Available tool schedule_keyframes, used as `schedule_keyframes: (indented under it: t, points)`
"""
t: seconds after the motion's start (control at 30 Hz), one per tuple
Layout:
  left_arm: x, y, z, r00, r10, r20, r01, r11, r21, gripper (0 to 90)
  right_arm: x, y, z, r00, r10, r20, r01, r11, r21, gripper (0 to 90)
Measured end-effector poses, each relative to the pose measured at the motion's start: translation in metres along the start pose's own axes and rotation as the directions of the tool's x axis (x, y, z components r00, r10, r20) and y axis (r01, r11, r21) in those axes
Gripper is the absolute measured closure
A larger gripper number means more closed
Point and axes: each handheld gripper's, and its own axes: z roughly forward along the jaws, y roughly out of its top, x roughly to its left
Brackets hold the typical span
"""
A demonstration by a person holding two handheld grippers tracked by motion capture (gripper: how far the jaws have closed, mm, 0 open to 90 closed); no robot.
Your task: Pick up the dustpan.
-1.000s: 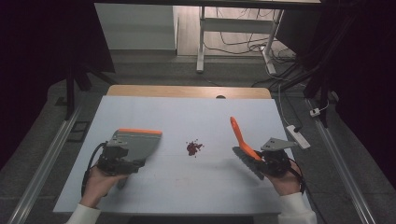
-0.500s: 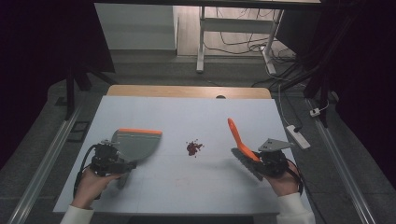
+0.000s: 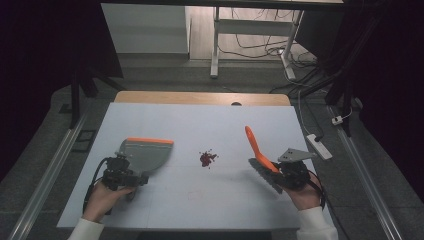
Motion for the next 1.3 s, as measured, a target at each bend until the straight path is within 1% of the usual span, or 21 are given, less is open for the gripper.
schedule_keyframes:
  t: [0.03,0.1,0.23,0.33,0.37,0.43,0.47,0.6,0.63,0.7,0.9,0.97,1.07,1.17,1.3]
  points:
    - [0.000,0.001,0.002,0.9999,-0.007,0.009,0.007,0.9999,0.009,21.2,0.000,0.000,0.000,1.0000,-0.001,-0.001,0.001,1.000,0.002,69.9]
    - [0.000,0.001,0.005,0.9999,-0.007,0.010,0.007,0.9999,0.015,22.2,0.000,0.000,0.001,1.0000,-0.004,-0.001,0.004,1.000,0.003,69.9]
    - [0.002,0.003,0.007,0.9997,-0.022,0.007,0.022,0.9997,0.008,28.7,0.001,0.000,0.001,1.0000,-0.005,0.001,0.005,1.000,0.004,70.0]
    - [0.003,0.004,0.011,0.9991,-0.039,0.017,0.038,0.9992,0.011,34.1,0.000,0.000,0.001,1.0000,-0.002,0.004,0.002,1.000,0.005,69.9]
    - [0.004,0.005,0.012,0.9989,-0.044,0.019,0.044,0.9989,0.016,37.0,0.000,0.000,0.001,1.0000,-0.001,0.005,0.001,1.000,0.005,70.0]
    - [0.004,0.005,0.011,0.9987,-0.049,0.017,0.049,0.9987,0.013,41.9,0.001,0.000,0.001,1.0000,-0.002,0.006,0.002,1.000,0.005,70.0]
    - [0.005,0.005,0.011,0.9981,-0.056,0.028,0.055,0.9984,0.010,44.1,0.001,0.000,0.001,1.0000,-0.004,0.006,0.004,1.000,0.005,70.0]
    - [0.006,0.006,0.011,0.9977,-0.064,0.022,0.063,0.9980,0.005,51.6,0.001,0.001,0.001,1.0000,-0.004,0.006,0.004,1.000,0.005,69.9]
    - [0.007,0.006,0.011,0.9965,-0.073,0.041,0.073,0.9973,-0.003,53.2,0.001,0.000,0.001,1.0000,-0.005,0.006,0.005,1.000,0.005,69.9]
    - [0.008,0.006,0.011,0.9960,-0.074,0.049,0.074,0.9972,-0.004,56.8,0.001,0.000,0.001,1.0000,-0.004,0.007,0.004,1.000,0.006,70.0]
    - [0.010,0.005,0.011,0.9950,-0.092,0.039,0.092,0.9957,-0.010,61.2,0.000,0.000,0.000,0.9999,-0.003,0.010,0.003,1.000,0.005,70.0]
    - [0.011,0.004,0.010,0.9944,-0.095,0.047,0.096,0.9951,-0.023,61.3,0.000,0.000,0.000,0.9999,-0.001,0.011,0.001,1.000,0.005,70.0]
    - [0.012,0.004,0.010,0.9941,-0.094,0.054,0.095,0.9951,-0.026,61.6,-0.001,-0.001,0.000,0.9999,-0.001,0.012,0.001,1.000,0.005,69.9]
    - [0.015,0.003,0.007,0.9924,-0.103,0.067,0.106,0.9930,-0.050,61.8,-0.001,-0.001,0.000,0.9999,-0.001,0.014,0.001,1.000,0.005,69.9]
    - [0.017,0.002,0.004,0.9928,-0.094,0.074,0.098,0.9932,-0.063,61.7,-0.001,0.000,0.000,0.9999,-0.007,0.011,0.007,1.000,0.007,70.0]
